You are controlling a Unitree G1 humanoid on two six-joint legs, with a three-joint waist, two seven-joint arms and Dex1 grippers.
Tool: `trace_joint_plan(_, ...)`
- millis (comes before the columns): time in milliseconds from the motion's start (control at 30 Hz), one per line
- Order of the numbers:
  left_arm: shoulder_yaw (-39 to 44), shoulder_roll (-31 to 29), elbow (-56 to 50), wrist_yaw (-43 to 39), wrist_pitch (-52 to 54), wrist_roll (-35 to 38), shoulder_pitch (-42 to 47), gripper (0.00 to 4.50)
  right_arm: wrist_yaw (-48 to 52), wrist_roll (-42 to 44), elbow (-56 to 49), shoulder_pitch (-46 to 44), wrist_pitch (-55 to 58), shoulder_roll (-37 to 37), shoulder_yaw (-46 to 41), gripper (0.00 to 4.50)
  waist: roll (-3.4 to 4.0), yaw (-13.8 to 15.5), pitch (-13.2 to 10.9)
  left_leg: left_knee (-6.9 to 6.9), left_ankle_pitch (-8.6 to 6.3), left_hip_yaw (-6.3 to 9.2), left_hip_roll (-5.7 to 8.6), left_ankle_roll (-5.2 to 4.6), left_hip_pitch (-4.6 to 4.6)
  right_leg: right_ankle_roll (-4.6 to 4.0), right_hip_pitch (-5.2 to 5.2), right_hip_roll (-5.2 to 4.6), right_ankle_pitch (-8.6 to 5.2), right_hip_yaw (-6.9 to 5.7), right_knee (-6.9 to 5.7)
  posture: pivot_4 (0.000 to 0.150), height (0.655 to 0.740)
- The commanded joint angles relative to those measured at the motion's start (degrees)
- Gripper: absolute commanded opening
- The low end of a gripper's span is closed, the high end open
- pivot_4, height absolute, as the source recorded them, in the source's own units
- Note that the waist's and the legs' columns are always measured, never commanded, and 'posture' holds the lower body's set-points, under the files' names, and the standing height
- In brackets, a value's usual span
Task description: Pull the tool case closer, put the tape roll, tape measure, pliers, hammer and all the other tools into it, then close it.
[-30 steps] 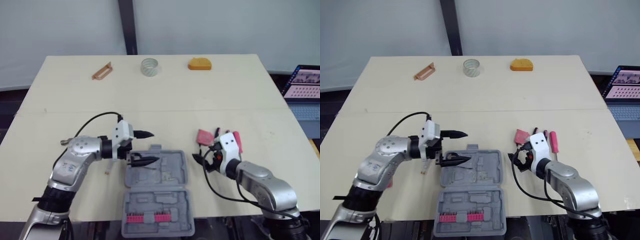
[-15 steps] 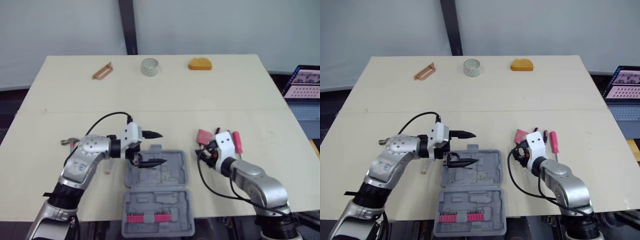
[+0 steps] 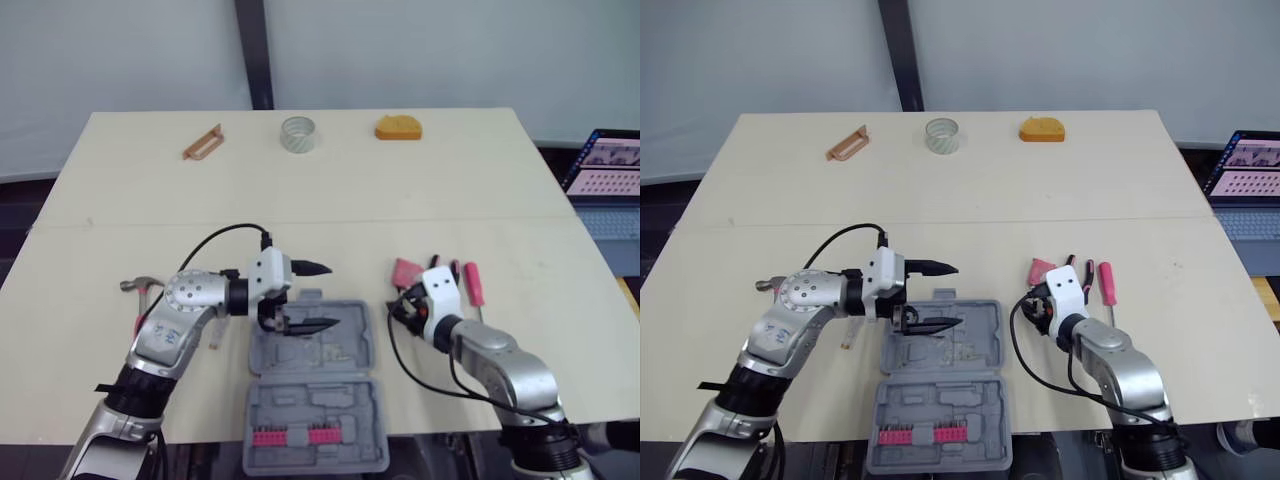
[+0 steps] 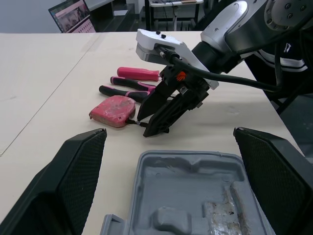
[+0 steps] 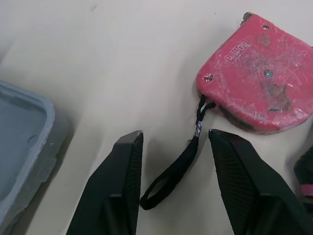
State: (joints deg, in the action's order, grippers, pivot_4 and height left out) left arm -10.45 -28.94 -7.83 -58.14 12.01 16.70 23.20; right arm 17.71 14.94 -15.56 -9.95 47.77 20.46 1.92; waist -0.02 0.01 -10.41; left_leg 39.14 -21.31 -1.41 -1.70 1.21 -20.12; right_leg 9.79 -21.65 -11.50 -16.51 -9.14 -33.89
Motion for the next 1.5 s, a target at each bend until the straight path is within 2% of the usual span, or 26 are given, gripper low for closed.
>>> trace_joint_plan(33, 0.11, 0.77, -0.14, 0.76, -1.33, -0.40, 0.61, 4.50, -0.38, -1.00, 0.08, -0.37, -1.79, -0.42, -0.02, 2.28, 0.00, 0.01, 0.00, 0.00, 0.00, 0.00, 0.00, 0.00, 0.00, 0.00, 0.00, 0.00, 0.00, 0.00, 0.01, 0.150, 0.7400)
trace_joint_plan(200, 0.11, 1.35, 0.01, 1.21, -1.65, -0.95, 0.53, 4.50, -0.56, -1.92, 2.03, -0.91, -2.84, -1.30, -0.18, 2.28, 0.00, -0.08, 0.00, 0.00, 0.00, 0.00, 0.00, 0.00, 0.01, 0.00, 0.00, 0.00, 0.00, 0.00, 0.00, 0.150, 0.7400)
trace_joint_plan(300, 0.17, 1.54, 0.17, 1.41, -1.72, -1.16, 0.62, 4.50, -0.30, -2.20, 2.79, -1.01, -3.32, -1.50, -0.23, 1.41, 0.00, -0.07, 0.00, 0.00, 0.00, 0.00, 0.00, 0.00, 0.00, 0.00, 0.00, 0.00, 0.00, 0.00, 0.00, 0.150, 0.7400)
trace_joint_plan(367, 0.20, 1.59, 0.29, 1.44, -1.77, -1.26, 0.66, 4.50, -0.07, -2.16, 3.13, -0.98, -3.49, -1.61, -0.32, 0.34, 0.00, -0.09, 0.00, 0.00, 0.00, 0.00, 0.00, 0.00, 0.00, 0.00, 0.00, 0.00, 0.00, 0.00, 0.00, 0.150, 0.7400)
trace_joint_plan(400, 0.21, 1.56, 0.30, 1.40, -1.77, -1.26, 0.62, 4.50, 0.13, -2.00, 3.01, -0.84, -3.41, -1.63, -0.41, 0.03, 0.00, -0.11, 0.00, 0.00, 0.00, 0.00, 0.00, 0.00, 0.01, 0.00, 0.00, 0.00, 0.00, 0.00, 0.00, 0.150, 0.7400)
trace_joint_plan(633, -0.93, -0.09, 0.33, -0.78, -2.36, -1.87, -1.01, 4.50, 2.07, 0.32, -2.42, 3.41, -0.52, 0.20, -2.01, 0.03, 0.01, 0.02, 0.01, 0.00, 0.00, 0.00, 0.00, 0.00, 0.00, 0.00, 0.00, 0.00, 0.00, 0.00, 0.00, 0.150, 0.7400)
trace_joint_plan(1067, -2.95, -6.77, 5.12, -11.15, -8.12, -3.24, -3.35, 4.50, 4.18, 7.64, -22.55, 21.48, 7.38, 5.25, -6.67, 0.03, 0.03, 0.60, 0.01, -0.02, -0.01, 0.00, 0.00, -0.01, 0.00, 0.00, 0.01, 0.00, 0.00, 0.01, 0.01, 0.150, 0.7400)
trace_joint_plan(1300, -3.66, -6.65, 5.51, -12.84, -8.64, -3.26, -2.97, 4.50, 4.43, 12.88, -31.14, 32.21, 10.10, 5.18, -8.00, 0.03, 0.03, 1.34, 0.02, 0.01, -0.01, 0.00, 0.00, -0.01, 0.01, 0.00, 0.01, 0.00, 0.00, 0.03, 0.01, 0.150, 0.7400)
trace_joint_plan(1500, -4.08, -6.82, 4.71, -13.61, -8.69, -3.16, -3.67, 4.50, 4.69, 15.37, -31.93, 36.45, 10.36, 5.87, -8.11, 0.03, 0.03, 1.35, 0.02, 0.01, -0.01, 0.00, 0.00, -0.02, 0.02, 0.00, 0.02, 0.00, 0.00, 0.04, 0.00, 0.150, 0.7400)
